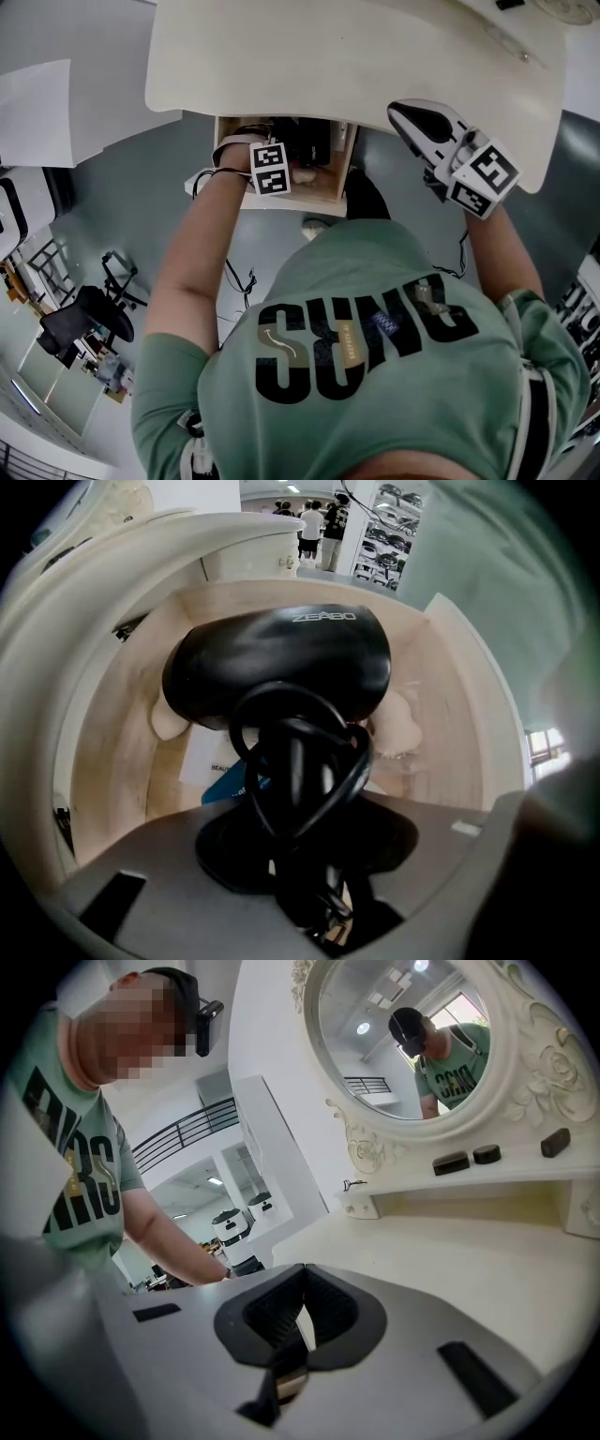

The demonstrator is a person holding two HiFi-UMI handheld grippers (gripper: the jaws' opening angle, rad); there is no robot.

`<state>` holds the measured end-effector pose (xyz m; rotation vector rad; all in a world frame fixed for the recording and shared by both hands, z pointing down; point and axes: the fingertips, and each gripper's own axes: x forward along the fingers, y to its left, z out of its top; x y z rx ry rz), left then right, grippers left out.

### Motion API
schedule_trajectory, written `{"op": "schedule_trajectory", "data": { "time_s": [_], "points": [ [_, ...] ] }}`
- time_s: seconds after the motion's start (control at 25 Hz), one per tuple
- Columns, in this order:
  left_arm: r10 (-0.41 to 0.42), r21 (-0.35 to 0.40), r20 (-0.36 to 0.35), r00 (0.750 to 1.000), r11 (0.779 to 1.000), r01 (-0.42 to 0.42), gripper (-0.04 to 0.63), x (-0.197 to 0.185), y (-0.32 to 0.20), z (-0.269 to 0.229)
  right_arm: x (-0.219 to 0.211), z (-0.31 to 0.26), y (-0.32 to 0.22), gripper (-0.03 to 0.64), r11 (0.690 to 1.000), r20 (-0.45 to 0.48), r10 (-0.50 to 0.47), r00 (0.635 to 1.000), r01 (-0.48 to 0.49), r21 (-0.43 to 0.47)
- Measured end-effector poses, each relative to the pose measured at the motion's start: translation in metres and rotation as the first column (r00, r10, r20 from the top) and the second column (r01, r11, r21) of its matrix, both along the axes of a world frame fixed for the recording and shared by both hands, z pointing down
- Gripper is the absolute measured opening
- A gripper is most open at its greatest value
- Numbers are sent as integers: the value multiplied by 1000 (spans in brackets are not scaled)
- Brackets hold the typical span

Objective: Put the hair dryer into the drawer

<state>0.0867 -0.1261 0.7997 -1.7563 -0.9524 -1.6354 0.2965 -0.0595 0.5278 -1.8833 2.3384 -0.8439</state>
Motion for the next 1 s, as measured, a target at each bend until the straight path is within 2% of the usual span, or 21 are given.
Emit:
{"op": "schedule_trajectory", "data": {
  "time_s": [0.36, 0.76, 1.0],
  "points": [
    [4, -5, -12, 1000, 1000, -4, 206, 3, -2, 2, 2, 3, 5, -6, 1000, 11, 9, 1000, -9, -10],
    [-57, -26, -20, 998, 998, 57, 278, -4, 3, -1, -6, -3, -4, -6, 1000, 15, -21, 1000, 20, 2],
    [-109, -32, -62, 992, 994, 108, 284, -1, -4, -18, -13, -10, -11, -6, 999, 15, -46, 999, 46, 15]
  ]
}}
